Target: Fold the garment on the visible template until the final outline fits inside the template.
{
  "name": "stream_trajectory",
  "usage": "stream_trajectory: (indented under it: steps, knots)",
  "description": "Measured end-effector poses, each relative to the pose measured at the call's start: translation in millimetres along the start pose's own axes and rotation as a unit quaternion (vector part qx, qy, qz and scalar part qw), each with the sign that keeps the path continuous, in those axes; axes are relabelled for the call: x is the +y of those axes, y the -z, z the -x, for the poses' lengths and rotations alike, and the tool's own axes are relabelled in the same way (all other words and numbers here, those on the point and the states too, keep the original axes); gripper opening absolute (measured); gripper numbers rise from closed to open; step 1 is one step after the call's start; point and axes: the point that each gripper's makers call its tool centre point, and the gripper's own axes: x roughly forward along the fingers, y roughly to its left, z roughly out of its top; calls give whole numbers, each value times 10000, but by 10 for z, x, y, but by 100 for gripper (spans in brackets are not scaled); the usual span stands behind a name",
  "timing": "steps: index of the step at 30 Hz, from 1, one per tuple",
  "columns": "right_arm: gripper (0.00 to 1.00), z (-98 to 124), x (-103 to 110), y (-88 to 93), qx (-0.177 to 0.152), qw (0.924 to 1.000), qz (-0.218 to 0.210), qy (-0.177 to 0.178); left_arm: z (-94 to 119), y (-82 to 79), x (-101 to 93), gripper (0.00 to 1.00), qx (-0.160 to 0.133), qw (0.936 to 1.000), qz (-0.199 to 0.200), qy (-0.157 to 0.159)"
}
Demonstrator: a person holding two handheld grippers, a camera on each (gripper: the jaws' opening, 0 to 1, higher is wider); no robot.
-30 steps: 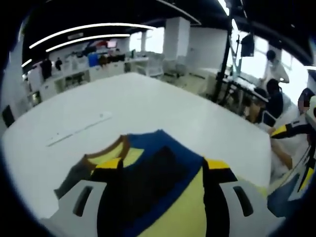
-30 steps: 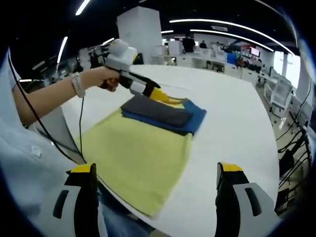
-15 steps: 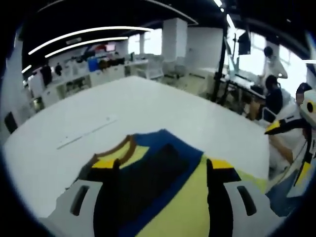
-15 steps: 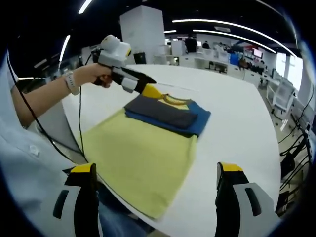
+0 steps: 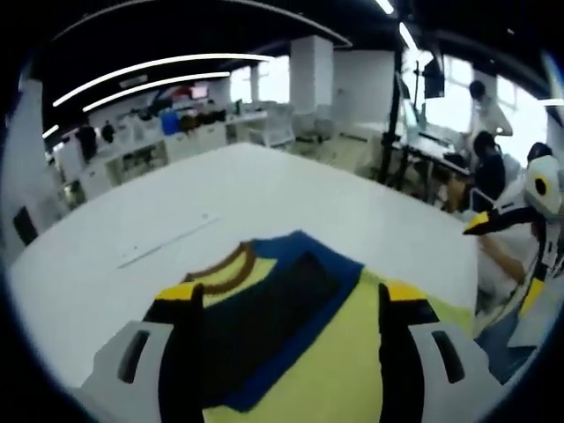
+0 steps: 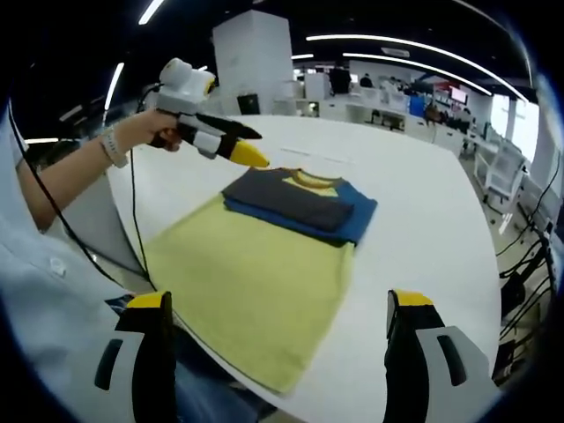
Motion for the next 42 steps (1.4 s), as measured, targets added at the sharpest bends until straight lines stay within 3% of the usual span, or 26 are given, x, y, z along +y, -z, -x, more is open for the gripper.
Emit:
stream_trajectory:
  steps: [8,24,36,42]
  knots:
    - [100,-3,-2,-21,-4,10000,13,43,158,93,26,80,84,10000,12,-41]
    - [100,15,-10,-79,-19,9999,53,131,497,-16,42,85,-163,9998,-15,-66]
    - [100,13,-19,-119,-1,9998,146,126,665,59,10,91,-67,9999,-46,70]
    - [100,-2,-8,-132,15,9998,174,102,739,55,31,96,-135,9999,9,-27]
